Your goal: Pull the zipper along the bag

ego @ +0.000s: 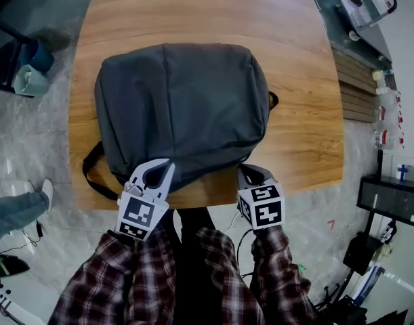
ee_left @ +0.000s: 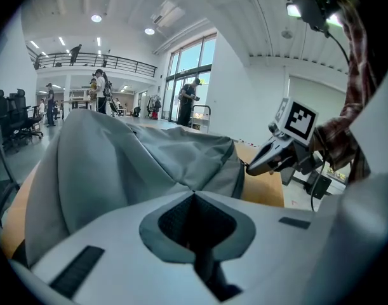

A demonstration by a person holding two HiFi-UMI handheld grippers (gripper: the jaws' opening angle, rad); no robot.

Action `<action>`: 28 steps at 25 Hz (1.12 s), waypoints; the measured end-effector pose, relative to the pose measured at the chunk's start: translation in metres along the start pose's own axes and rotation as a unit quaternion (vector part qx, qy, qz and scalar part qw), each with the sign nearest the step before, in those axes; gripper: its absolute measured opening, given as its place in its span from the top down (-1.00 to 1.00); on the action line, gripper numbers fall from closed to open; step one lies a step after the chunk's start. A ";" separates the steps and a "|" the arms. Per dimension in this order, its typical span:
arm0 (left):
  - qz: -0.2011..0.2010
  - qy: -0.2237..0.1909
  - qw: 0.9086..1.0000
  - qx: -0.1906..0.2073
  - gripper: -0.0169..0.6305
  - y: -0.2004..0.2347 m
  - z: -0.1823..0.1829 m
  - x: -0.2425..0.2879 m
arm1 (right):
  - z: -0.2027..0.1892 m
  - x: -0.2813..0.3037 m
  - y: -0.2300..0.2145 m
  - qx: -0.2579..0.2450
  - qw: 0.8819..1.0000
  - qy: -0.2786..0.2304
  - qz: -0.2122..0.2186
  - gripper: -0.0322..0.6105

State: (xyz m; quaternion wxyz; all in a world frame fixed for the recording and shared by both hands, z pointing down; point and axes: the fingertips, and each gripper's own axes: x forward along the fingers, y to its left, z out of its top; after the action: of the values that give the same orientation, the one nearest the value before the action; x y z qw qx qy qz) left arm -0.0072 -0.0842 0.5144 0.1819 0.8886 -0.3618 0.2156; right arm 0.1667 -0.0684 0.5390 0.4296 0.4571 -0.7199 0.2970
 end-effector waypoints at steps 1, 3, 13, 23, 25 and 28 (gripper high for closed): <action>-0.002 0.001 1.000 0.000 0.92 0.000 0.000 0.000 | 0.000 0.000 -0.007 0.000 1.000 -0.001 -0.003 0.85; -0.006 0.003 1.000 0.000 0.92 0.000 0.000 -0.001 | 0.001 0.001 -0.021 0.000 1.000 -0.002 -0.010 0.85; 0.000 0.052 0.998 0.045 0.91 0.043 -0.005 0.000 | 0.008 0.005 0.002 -0.025 0.999 -0.014 0.035 0.86; 0.093 0.030 0.990 -0.098 0.91 0.076 0.059 -0.002 | 0.033 0.018 0.126 -0.010 0.987 -0.042 0.153 0.86; 0.057 0.009 0.990 -0.126 0.91 0.054 0.068 0.012 | 0.038 0.020 0.149 -0.009 0.984 -0.048 0.173 0.86; 0.021 -0.001 0.986 -0.165 0.91 0.040 0.057 0.034 | 0.038 0.022 0.169 -0.008 0.982 -0.049 0.185 0.86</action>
State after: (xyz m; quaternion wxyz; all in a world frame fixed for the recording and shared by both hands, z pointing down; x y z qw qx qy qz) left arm -0.0001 -0.1577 0.4905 0.3208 0.8388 -0.4115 0.1557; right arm -0.0052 -0.0400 0.5353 0.3349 0.3270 -0.8146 0.3425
